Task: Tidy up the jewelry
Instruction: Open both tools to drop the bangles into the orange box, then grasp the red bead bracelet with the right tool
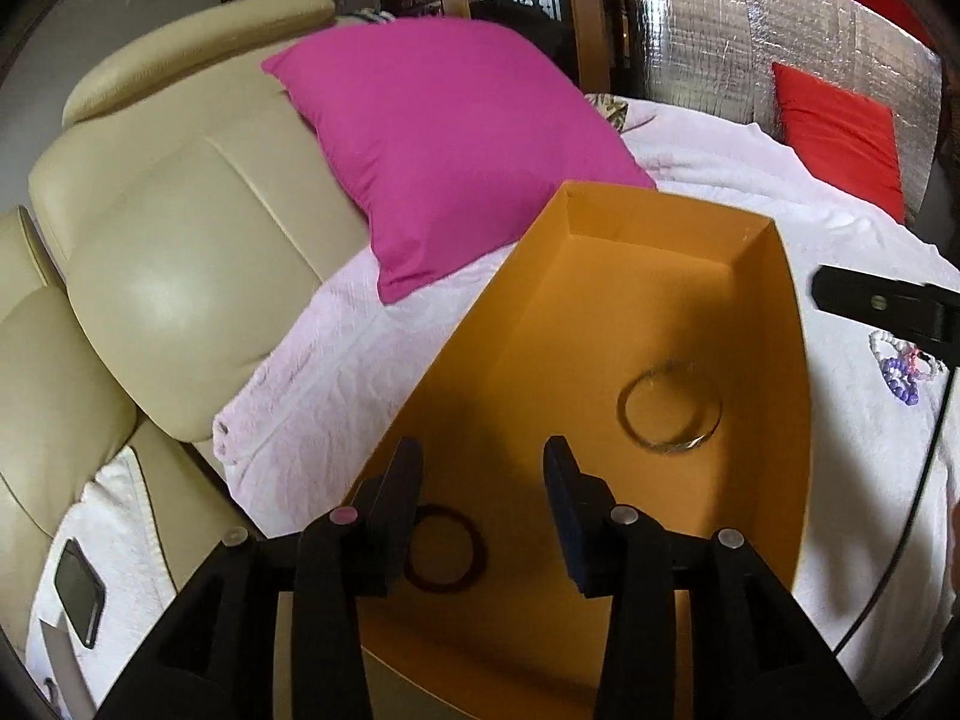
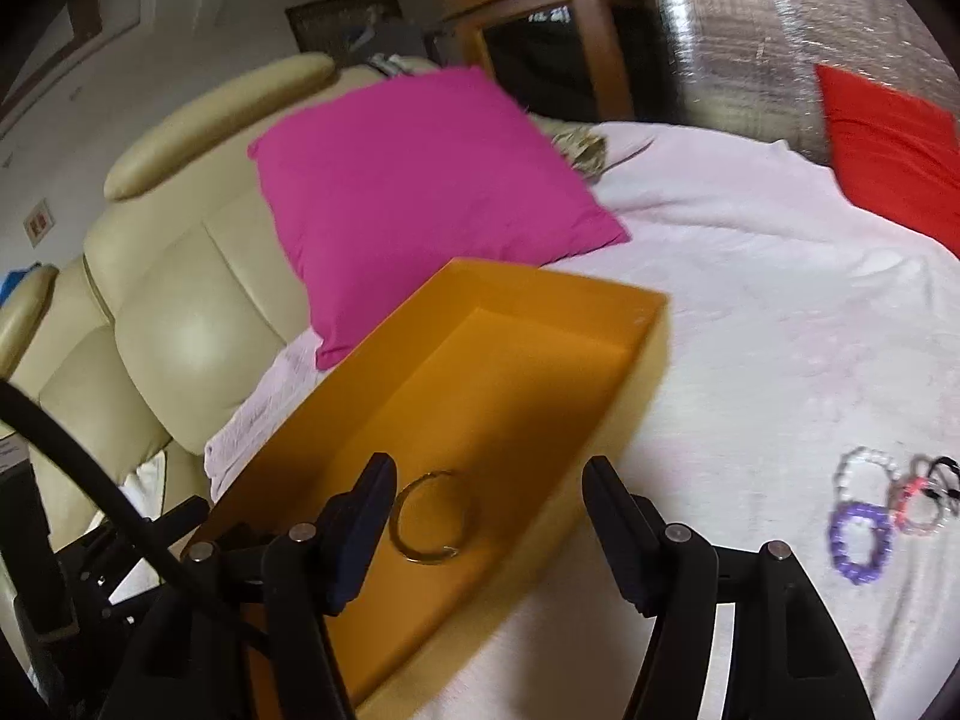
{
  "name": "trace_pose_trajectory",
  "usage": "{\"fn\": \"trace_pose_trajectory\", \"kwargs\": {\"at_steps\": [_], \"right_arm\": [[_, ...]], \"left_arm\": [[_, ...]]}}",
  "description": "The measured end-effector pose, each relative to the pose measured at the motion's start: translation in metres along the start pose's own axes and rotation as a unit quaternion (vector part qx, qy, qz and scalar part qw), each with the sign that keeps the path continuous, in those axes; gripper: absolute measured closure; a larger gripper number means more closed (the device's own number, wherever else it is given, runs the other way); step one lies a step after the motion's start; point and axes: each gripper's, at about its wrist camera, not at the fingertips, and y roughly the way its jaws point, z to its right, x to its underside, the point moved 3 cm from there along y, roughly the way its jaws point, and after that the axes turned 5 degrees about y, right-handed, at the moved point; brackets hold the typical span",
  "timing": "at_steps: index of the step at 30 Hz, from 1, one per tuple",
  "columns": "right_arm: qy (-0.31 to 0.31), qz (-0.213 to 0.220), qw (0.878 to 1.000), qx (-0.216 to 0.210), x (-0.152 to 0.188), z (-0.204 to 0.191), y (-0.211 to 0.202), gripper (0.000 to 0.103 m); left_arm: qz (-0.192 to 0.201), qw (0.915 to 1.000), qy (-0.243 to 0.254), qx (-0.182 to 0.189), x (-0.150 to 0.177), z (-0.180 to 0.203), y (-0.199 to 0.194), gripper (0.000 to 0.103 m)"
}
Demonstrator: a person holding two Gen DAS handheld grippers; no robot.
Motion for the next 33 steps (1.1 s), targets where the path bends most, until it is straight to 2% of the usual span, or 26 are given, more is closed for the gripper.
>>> {"fn": "trace_pose_trajectory", "kwargs": {"at_steps": [5, 17, 27, 30, 33], "right_arm": [[0.016, 0.023, 1.000, 0.010, 0.002, 0.029, -0.033, 0.035], [0.070, 0.059, 0.994, 0.055, 0.020, 0.118, -0.112, 0.035], [0.139, 0.085, 0.984, 0.075, 0.041, 0.186, -0.148, 0.035], [0.152, 0.087, 0.982, 0.077, 0.046, 0.208, -0.156, 0.035], [0.178, 0.089, 0.977, 0.081, 0.049, 0.236, -0.166, 0.035]], "left_arm": [[0.024, 0.9995, 0.013, -0.013, -0.012, 0.011, -0.020, 0.052], [0.062, 0.9962, 0.060, -0.014, -0.037, 0.057, -0.060, 0.050], [0.081, 0.9902, 0.114, -0.010, -0.052, 0.111, -0.081, 0.048], [0.084, 0.9877, 0.132, 0.000, -0.060, 0.133, -0.083, 0.047], [0.081, 0.9843, 0.154, 0.031, -0.072, 0.163, -0.080, 0.047]]}}
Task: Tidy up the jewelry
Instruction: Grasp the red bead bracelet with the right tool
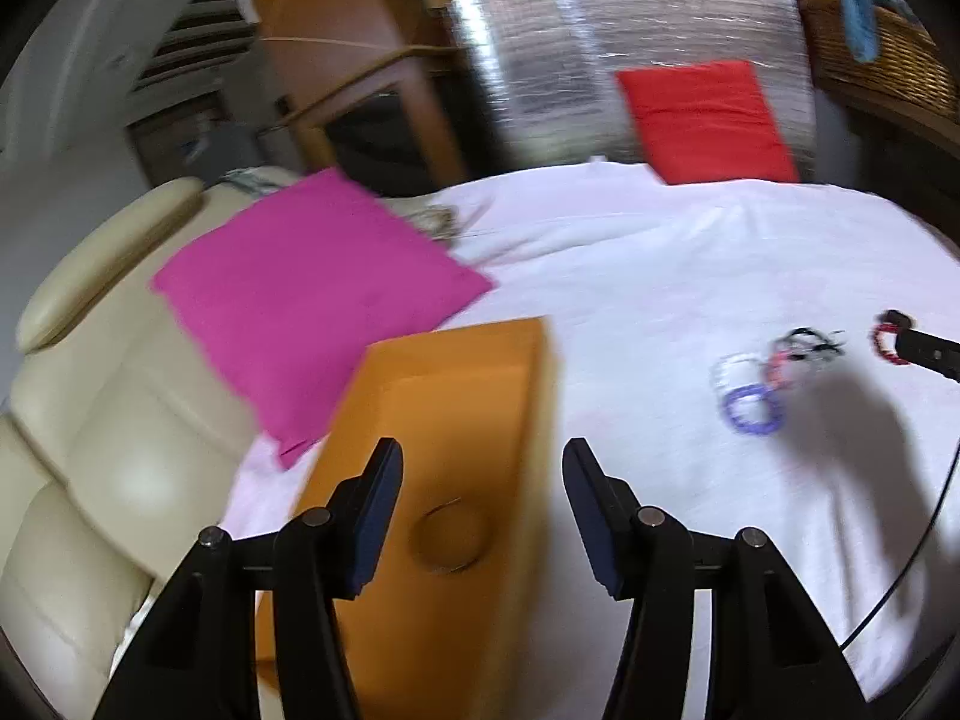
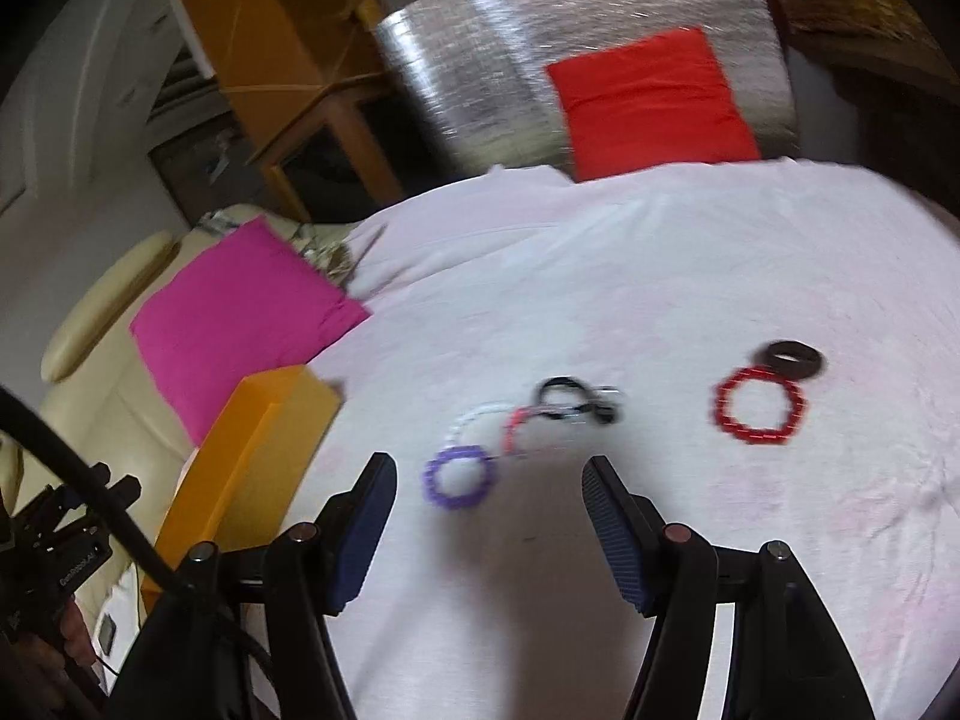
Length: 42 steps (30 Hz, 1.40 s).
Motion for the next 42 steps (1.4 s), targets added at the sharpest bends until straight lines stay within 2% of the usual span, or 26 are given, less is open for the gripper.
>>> {"fn": "trace_pose_trajectory", "kwargs": {"at_steps": [3, 8, 15, 19, 21, 25, 30, 33, 36, 39, 42], "right_arm": [[0.046, -0.001, 0.999, 0.012, -0.014, 0.037, -0.006, 0.036], [0.130, 0.004, 0.991, 0.020, -0.035, 0.101, -0.022, 0.036], [0.191, -0.014, 0.981, 0.038, -0.038, 0.145, -0.024, 0.036], [0.190, -0.026, 0.981, 0.045, -0.037, 0.153, -0.022, 0.036], [0.184, -0.026, 0.981, 0.051, -0.039, 0.157, -0.018, 0.037], [0.178, -0.037, 0.981, 0.061, -0.042, 0.165, -0.006, 0.053], [0.168, -0.053, 0.981, 0.087, -0.046, 0.164, 0.024, 0.053], [0.166, -0.062, 0.978, 0.105, -0.047, 0.164, 0.040, 0.056], [0.135, -0.057, 0.979, 0.142, -0.049, 0.156, 0.050, 0.066], [0.097, -0.055, 0.978, 0.175, -0.048, 0.148, 0.057, 0.090], [0.064, -0.057, 0.977, 0.193, -0.047, 0.142, 0.057, 0.092]], "left_arm": [[-0.005, 0.9988, 0.010, 0.048, -0.019, 0.030, 0.013, 0.047], [-0.053, 0.9893, 0.012, 0.135, -0.036, 0.088, 0.054, 0.047], [-0.040, 0.9800, -0.004, 0.195, -0.051, 0.151, 0.085, 0.047], [-0.032, 0.9744, 0.005, 0.223, -0.060, 0.178, 0.111, 0.049], [-0.034, 0.9706, 0.011, 0.238, -0.062, 0.188, 0.123, 0.057], [-0.030, 0.9623, 0.027, 0.269, -0.061, 0.204, 0.132, 0.069], [-0.034, 0.9505, 0.070, 0.301, -0.060, 0.224, 0.138, 0.090], [-0.048, 0.9430, 0.067, 0.322, -0.059, 0.227, 0.146, 0.095], [-0.054, 0.9336, 0.069, 0.348, -0.058, 0.231, 0.147, 0.098], [-0.059, 0.9215, 0.080, 0.375, -0.055, 0.236, 0.139, 0.100], [-0.070, 0.9134, 0.089, 0.391, -0.050, 0.236, 0.134, 0.100]]}}
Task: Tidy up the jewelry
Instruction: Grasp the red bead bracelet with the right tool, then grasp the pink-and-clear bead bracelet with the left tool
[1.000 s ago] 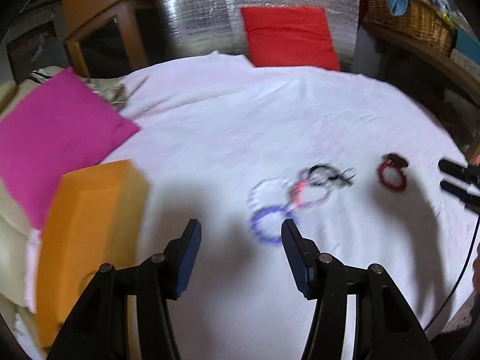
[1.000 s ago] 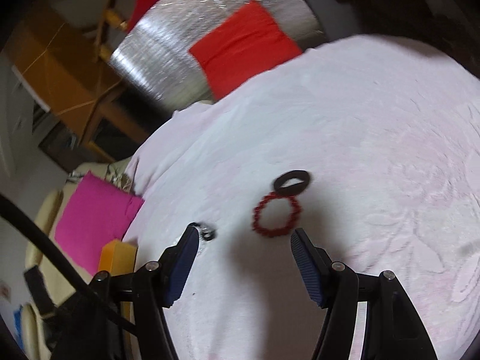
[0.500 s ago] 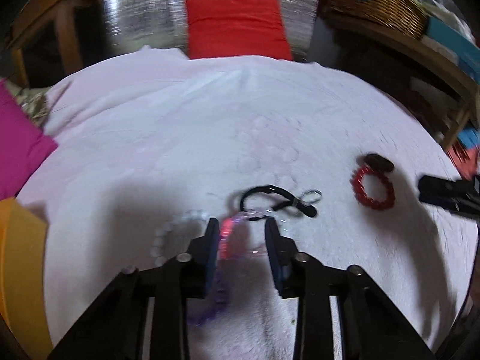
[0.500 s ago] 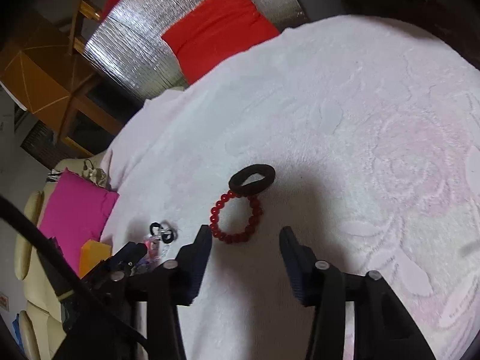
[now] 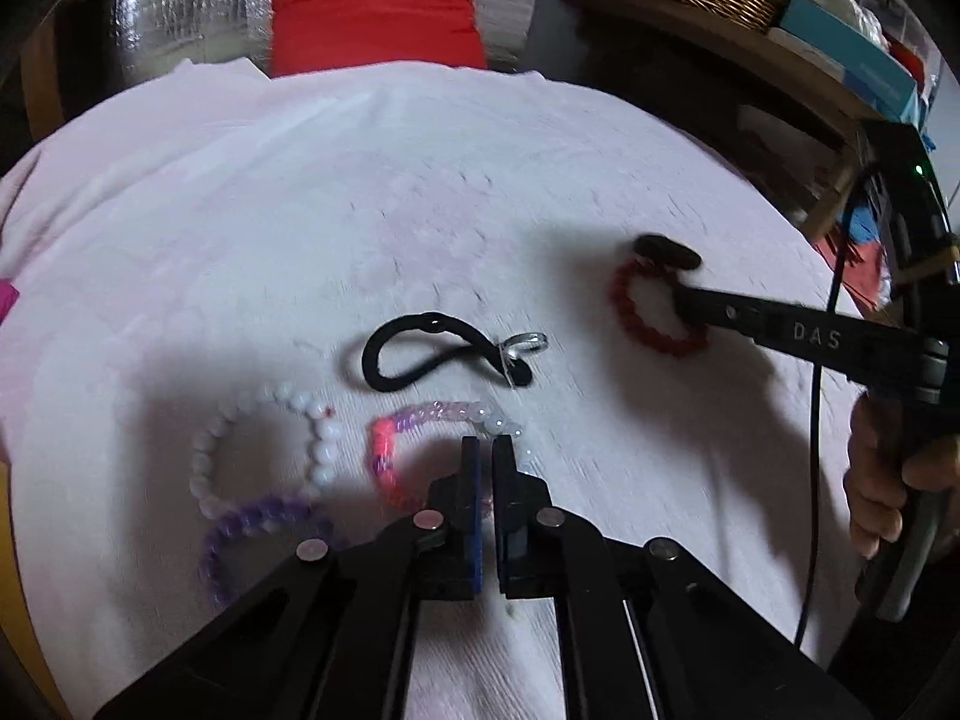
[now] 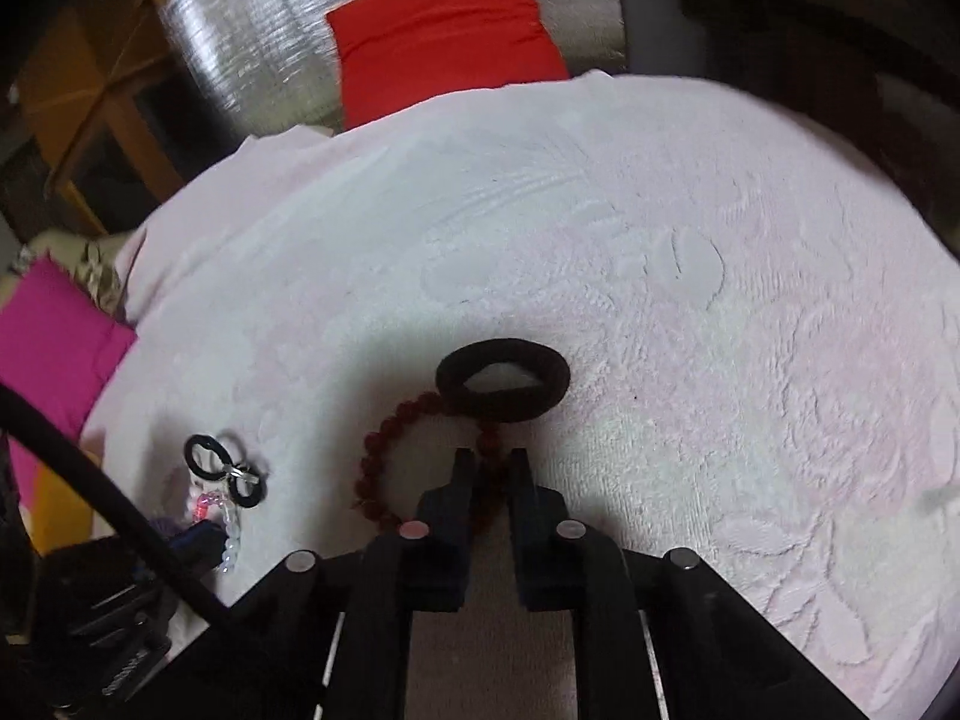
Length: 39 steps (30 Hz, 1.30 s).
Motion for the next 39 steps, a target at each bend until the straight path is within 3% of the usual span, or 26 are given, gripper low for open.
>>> {"fn": "trace_pose_trajectory", "kwargs": {"at_steps": [12, 17, 19, 22, 24, 25, 37, 38, 39], "right_arm": [[-0.012, 0.002, 0.999, -0.034, 0.014, 0.020, -0.046, 0.092], [-0.010, -0.007, 0.999, -0.031, 0.023, 0.033, -0.054, 0.092], [-0.006, -0.016, 1.000, -0.024, 0.024, 0.038, -0.050, 0.092], [0.001, -0.031, 0.999, -0.023, 0.025, 0.042, -0.043, 0.092], [0.000, -0.033, 0.999, -0.021, 0.024, 0.042, -0.040, 0.092], [-0.001, -0.034, 0.999, -0.023, 0.024, 0.041, -0.040, 0.092], [-0.004, -0.040, 0.999, -0.012, 0.026, 0.034, -0.030, 0.092], [-0.006, -0.039, 0.999, -0.011, 0.027, 0.034, -0.030, 0.092], [-0.009, -0.038, 0.999, -0.007, 0.028, 0.033, -0.030, 0.092]], "left_arm": [[-0.004, 0.9993, -0.002, 0.036, 0.036, 0.014, -0.038, 0.100], [0.004, 0.9999, 0.004, -0.008, 0.036, 0.011, -0.041, 0.100], [0.009, 0.9995, -0.010, -0.028, 0.033, 0.006, -0.041, 0.095], [0.012, 0.9995, -0.017, -0.022, 0.028, 0.007, -0.034, 0.079], [0.000, 0.9993, -0.016, -0.034, 0.026, 0.009, -0.027, 0.058], [-0.003, 0.9989, -0.018, -0.044, 0.026, 0.008, -0.025, 0.056], [0.002, 0.9988, -0.021, -0.045, 0.025, 0.013, -0.011, 0.055], [0.007, 0.9988, -0.022, -0.042, 0.025, 0.013, -0.011, 0.059], [0.009, 0.9989, -0.022, -0.041, 0.024, 0.014, -0.010, 0.070]]}}
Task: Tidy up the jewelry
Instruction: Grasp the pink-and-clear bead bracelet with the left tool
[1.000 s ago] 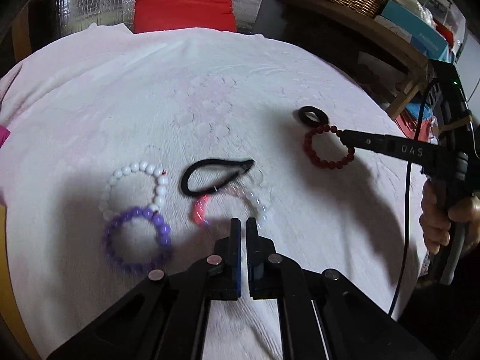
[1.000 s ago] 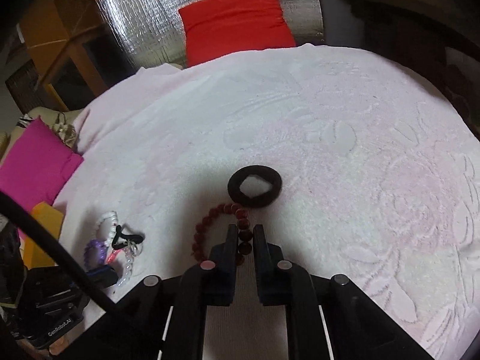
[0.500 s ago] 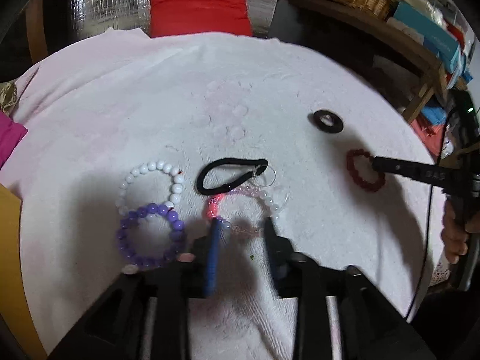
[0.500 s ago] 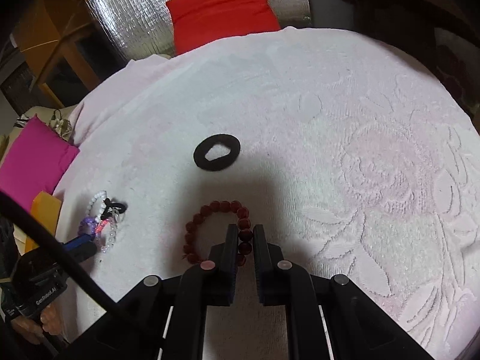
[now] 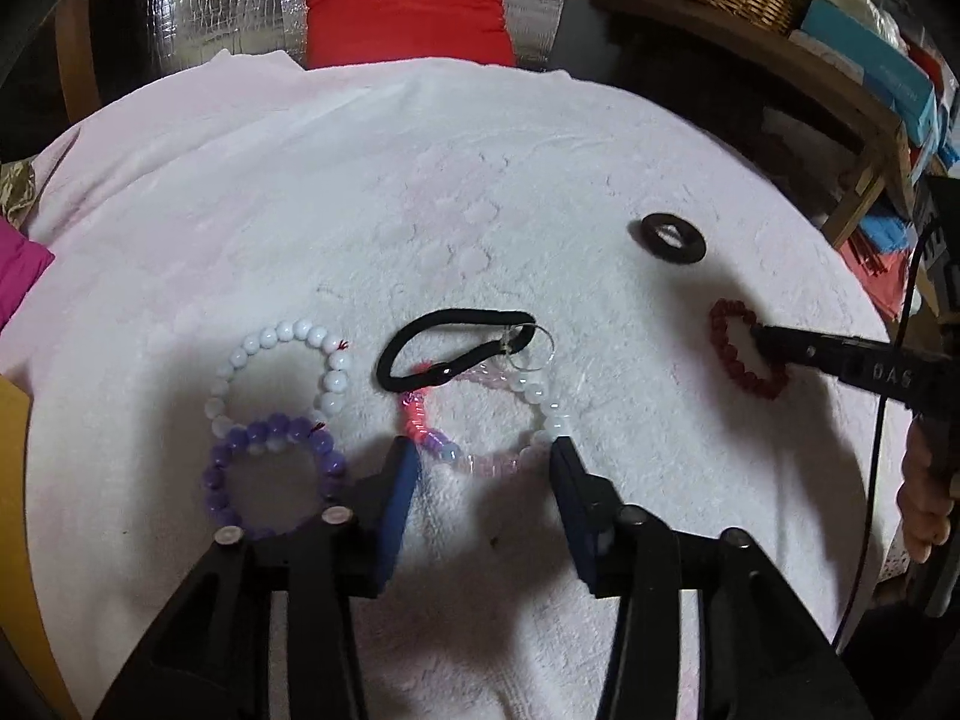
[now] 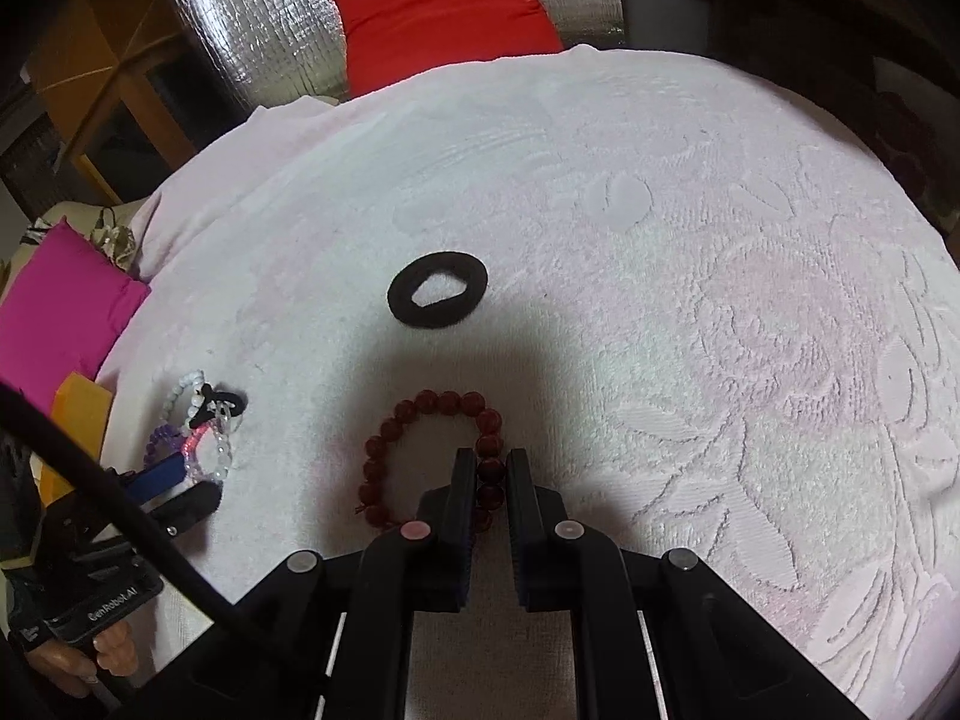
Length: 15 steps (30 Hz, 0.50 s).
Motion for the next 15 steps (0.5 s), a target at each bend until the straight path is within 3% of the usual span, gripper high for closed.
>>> {"fn": "trace_pose_trajectory", "kwargs": {"at_steps": [7, 15], "right_arm": [[0.000, 0.000, 1.000, -0.003, -0.001, 0.000, 0.001, 0.092], [-0.005, 0.015, 0.999, -0.028, -0.002, -0.005, -0.008, 0.092]], "left_arm": [[0.010, 0.9990, -0.041, 0.018, -0.001, -0.011, 0.002, 0.095], [0.010, 0.9983, -0.010, 0.057, -0.003, 0.014, -0.012, 0.096]]}}
